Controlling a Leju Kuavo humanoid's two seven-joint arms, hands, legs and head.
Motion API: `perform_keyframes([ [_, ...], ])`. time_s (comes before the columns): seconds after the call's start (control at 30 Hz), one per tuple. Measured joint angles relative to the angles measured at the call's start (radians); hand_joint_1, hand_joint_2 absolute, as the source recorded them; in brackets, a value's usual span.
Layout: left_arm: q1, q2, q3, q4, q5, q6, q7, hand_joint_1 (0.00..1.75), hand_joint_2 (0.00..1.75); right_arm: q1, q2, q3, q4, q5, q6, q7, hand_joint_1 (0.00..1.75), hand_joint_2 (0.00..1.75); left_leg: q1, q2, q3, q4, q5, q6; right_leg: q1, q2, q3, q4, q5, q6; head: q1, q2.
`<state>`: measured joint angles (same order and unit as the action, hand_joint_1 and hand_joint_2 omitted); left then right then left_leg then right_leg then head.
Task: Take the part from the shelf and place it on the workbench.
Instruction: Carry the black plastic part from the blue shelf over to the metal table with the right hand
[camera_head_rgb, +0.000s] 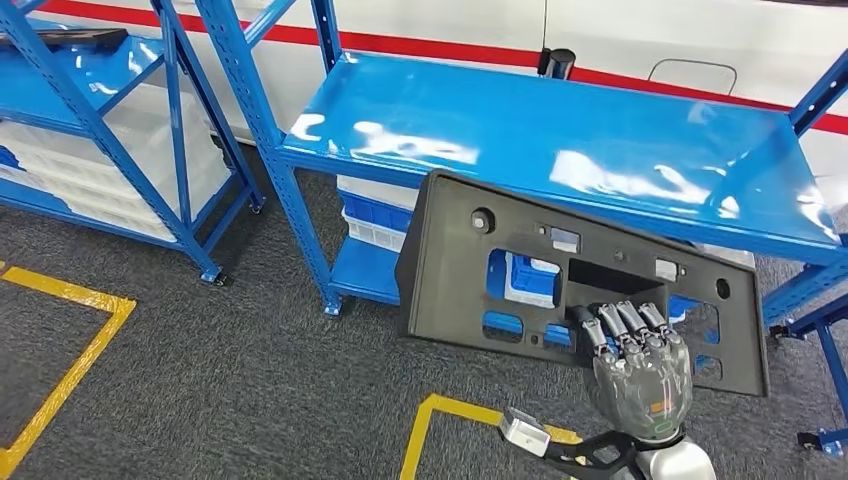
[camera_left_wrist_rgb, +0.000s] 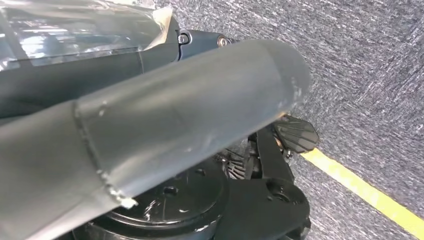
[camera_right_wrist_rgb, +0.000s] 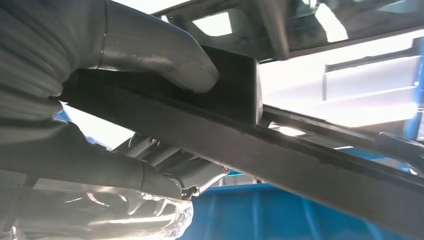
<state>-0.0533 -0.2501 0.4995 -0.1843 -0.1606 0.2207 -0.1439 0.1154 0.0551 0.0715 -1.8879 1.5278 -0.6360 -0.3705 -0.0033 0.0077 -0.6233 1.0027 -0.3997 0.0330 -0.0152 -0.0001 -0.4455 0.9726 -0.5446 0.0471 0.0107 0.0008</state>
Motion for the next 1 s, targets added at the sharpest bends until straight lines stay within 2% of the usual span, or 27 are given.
perform_keyframes([
  [0.03,0.000,0.000,0.000,0.000,-0.001,0.000,0.000,0.00,0.00,0.000,-0.012,0.006,0.001,0.007,0.000,0.016,1.75,1.75,0.000,0.000,-0.002,0.001,0.006,-0.004,0.002,0.001,-0.007,-0.001,0.002,-0.005,-0.001,0.000],
  [0.07,0.001,0.001,0.000,0.000,-0.002,-0.001,0.000,0.00,0.00,0.000,-0.023,0.012,0.003,0.014,0.000,0.032,1.75,1.75,0.001,-0.001,-0.005,0.005,0.005,-0.009,-0.004,0.000,-0.014,0.000,0.006,-0.012,-0.001,0.000],
  [0.1,0.001,0.002,0.000,0.000,-0.003,-0.001,0.000,0.00,0.00,-0.001,-0.032,0.019,0.005,0.019,0.000,0.046,1.75,1.75,0.004,-0.002,-0.010,0.017,-0.011,-0.014,-0.008,-0.001,-0.019,0.001,0.012,-0.022,-0.002,0.000],
  [0.13,0.001,0.003,0.000,0.000,-0.004,-0.001,0.000,0.00,0.00,-0.003,-0.041,0.026,0.007,0.023,0.000,0.064,1.75,1.75,0.006,-0.004,-0.021,0.044,-0.042,-0.019,-0.012,-0.003,-0.025,0.001,0.019,-0.034,-0.003,0.000],
  [0.2,0.001,0.004,0.000,0.000,-0.007,-0.002,0.001,0.00,0.00,-0.008,-0.063,0.045,0.012,0.031,0.000,0.112,1.75,1.75,0.010,-0.007,-0.054,0.151,-0.136,-0.029,-0.012,-0.007,-0.040,0.002,0.036,-0.053,-0.005,0.000],
  [0.23,0.001,0.005,0.000,0.000,-0.010,-0.003,0.002,0.00,0.00,-0.011,-0.076,0.056,0.015,0.035,0.000,0.139,1.75,1.75,0.012,-0.007,-0.071,0.215,-0.173,-0.034,-0.011,-0.008,-0.049,0.003,0.044,-0.056,-0.005,0.000],
  [0.27,0.001,0.005,-0.001,0.000,-0.012,-0.004,0.003,0.00,0.00,-0.013,-0.090,0.066,0.018,0.038,0.000,0.165,1.75,1.75,0.014,-0.007,-0.079,0.262,-0.190,-0.037,-0.010,-0.009,-0.057,0.004,0.052,-0.055,-0.005,0.000],
  [0.3,0.001,0.006,-0.001,0.000,-0.014,-0.005,0.005,0.00,0.00,-0.015,-0.104,0.076,0.021,0.040,0.000,0.187,1.75,1.75,0.016,-0.007,-0.072,0.281,-0.187,-0.039,-0.010,-0.009,-0.066,0.006,0.059,-0.053,-0.005,0.000],
  [0.33,0.001,0.007,-0.001,0.000,-0.016,-0.006,0.006,0.00,0.00,-0.016,-0.116,0.084,0.024,0.042,0.000,0.203,1.75,1.75,0.019,-0.007,-0.047,0.261,-0.167,-0.040,-0.010,-0.009,-0.075,0.009,0.064,-0.050,-0.005,0.000],
  [0.37,0.001,0.007,-0.001,0.000,-0.017,-0.007,0.007,0.00,0.00,-0.016,-0.127,0.091,0.027,0.043,0.000,0.215,1.75,1.75,0.021,-0.007,-0.005,0.206,-0.140,-0.039,-0.011,-0.009,-0.082,0.012,0.068,-0.046,-0.006,0.000],
  [0.43,0.000,0.008,-0.001,0.000,-0.018,-0.010,0.007,0.00,0.00,-0.020,-0.146,0.105,0.032,0.043,0.000,0.237,1.75,1.75,0.021,-0.009,0.085,0.069,-0.112,-0.034,-0.011,-0.009,-0.093,0.018,0.074,-0.037,-0.005,0.000],
  [0.47,0.000,0.008,-0.001,0.000,-0.018,-0.011,0.007,0.00,0.00,-0.023,-0.155,0.112,0.034,0.043,0.000,0.247,1.75,1.75,0.019,-0.010,0.112,0.024,-0.109,-0.030,-0.010,-0.010,-0.097,0.021,0.078,-0.031,-0.005,0.000],
  [0.5,0.000,0.008,-0.001,0.000,-0.018,-0.012,0.006,0.00,0.00,-0.026,-0.163,0.119,0.036,0.043,0.000,0.256,1.75,1.75,0.015,-0.012,0.122,0.002,-0.112,-0.027,-0.008,-0.010,-0.102,0.022,0.083,-0.023,-0.005,0.000],
  [0.57,0.000,0.008,-0.001,0.000,-0.018,-0.013,0.005,0.00,0.00,-0.030,-0.177,0.130,0.040,0.043,0.000,0.265,1.75,1.75,0.011,-0.011,0.117,-0.009,-0.104,-0.014,-0.004,-0.010,-0.109,0.021,0.092,-0.006,-0.004,0.000],
  [0.6,0.000,0.007,-0.001,0.000,-0.018,-0.013,0.005,0.00,0.00,-0.031,-0.182,0.134,0.042,0.042,0.000,0.269,1.75,1.75,0.010,-0.009,0.113,-0.015,-0.095,-0.004,-0.005,-0.010,-0.116,0.027,0.088,-0.001,-0.005,0.000],
  [0.63,-0.001,0.007,-0.001,0.000,-0.018,-0.014,0.004,0.00,0.00,-0.032,-0.188,0.137,0.043,0.041,0.000,0.274,1.75,1.75,0.011,-0.007,0.108,-0.021,-0.086,0.006,-0.005,-0.008,-0.127,0.046,0.072,0.000,-0.003,0.000],
  [0.67,-0.002,0.006,-0.001,0.000,-0.018,-0.015,0.003,0.00,0.00,-0.033,-0.193,0.139,0.045,0.039,0.000,0.279,1.75,1.75,0.012,-0.005,0.101,-0.027,-0.076,0.016,-0.004,-0.007,-0.143,0.082,0.043,-0.004,0.000,0.000],
  [0.73,-0.002,0.006,-0.001,0.000,-0.019,-0.020,0.001,0.00,0.00,-0.034,-0.204,0.143,0.051,0.030,0.000,0.288,1.75,1.75,0.009,-0.004,0.081,-0.026,-0.059,0.025,-0.005,-0.004,-0.185,0.199,-0.029,-0.014,0.006,0.000],
  [0.77,-0.002,0.006,-0.001,0.000,-0.020,-0.023,0.000,0.00,0.00,-0.033,-0.211,0.144,0.054,0.023,0.000,0.291,1.75,1.75,0.007,-0.003,0.069,-0.026,-0.051,0.027,-0.005,-0.004,-0.198,0.252,-0.053,-0.013,0.007,0.000],
  [0.8,-0.001,0.007,-0.001,0.000,-0.021,-0.026,-0.002,0.00,0.00,-0.031,-0.217,0.146,0.057,0.015,0.000,0.292,1.75,1.75,0.006,-0.003,0.058,-0.025,-0.042,0.026,-0.006,-0.004,-0.199,0.279,-0.060,-0.009,0.007,0.000],
  [0.83,-0.001,0.007,-0.001,0.000,-0.023,-0.029,-0.004,0.00,0.00,-0.029,-0.223,0.147,0.059,0.008,0.000,0.292,1.75,1.75,0.006,-0.003,0.046,-0.023,-0.034,0.025,-0.007,-0.004,-0.181,0.268,-0.050,0.000,0.007,0.000],
  [0.87,-0.001,0.007,-0.001,0.000,-0.024,-0.031,-0.005,0.00,0.00,-0.027,-0.228,0.148,0.060,0.003,0.000,0.292,1.75,1.75,0.006,-0.003,0.036,-0.021,-0.027,0.022,-0.009,-0.004,-0.145,0.221,-0.029,0.011,0.007,0.000],
  [0.9,-0.001,0.007,-0.001,0.000,-0.025,-0.032,-0.006,0.00,0.00,-0.027,-0.232,0.149,0.060,0.000,0.000,0.292,1.75,1.75,0.007,-0.003,0.027,-0.018,-0.021,0.018,-0.012,-0.004,-0.099,0.150,-0.010,0.019,0.007,0.000],
  [0.93,-0.001,0.007,-0.001,0.000,-0.026,-0.033,-0.007,0.00,0.00,-0.026,-0.235,0.150,0.060,-0.003,0.000,0.290,1.75,1.75,0.006,-0.004,0.018,-0.014,-0.015,0.012,-0.011,-0.002,-0.055,0.081,0.003,0.023,0.007,0.000],
  [0.97,-0.001,0.007,-0.002,0.000,-0.026,-0.033,-0.008,0.00,0.00,-0.025,-0.237,0.150,0.060,-0.007,0.000,0.287,1.75,1.75,0.004,-0.004,0.012,-0.011,-0.009,0.007,-0.009,0.001,-0.026,0.031,0.011,0.021,0.006,0.000],
  [1.0,-0.001,0.007,-0.002,0.000,-0.026,-0.033,-0.009,0.00,0.00,-0.023,-0.239,0.149,0.060,-0.012,0.000,0.282,1.75,1.75,0.001,-0.005,0.007,-0.008,-0.004,0.001,-0.006,0.003,-0.014,0.005,0.011,0.017,0.006,0.000],
])
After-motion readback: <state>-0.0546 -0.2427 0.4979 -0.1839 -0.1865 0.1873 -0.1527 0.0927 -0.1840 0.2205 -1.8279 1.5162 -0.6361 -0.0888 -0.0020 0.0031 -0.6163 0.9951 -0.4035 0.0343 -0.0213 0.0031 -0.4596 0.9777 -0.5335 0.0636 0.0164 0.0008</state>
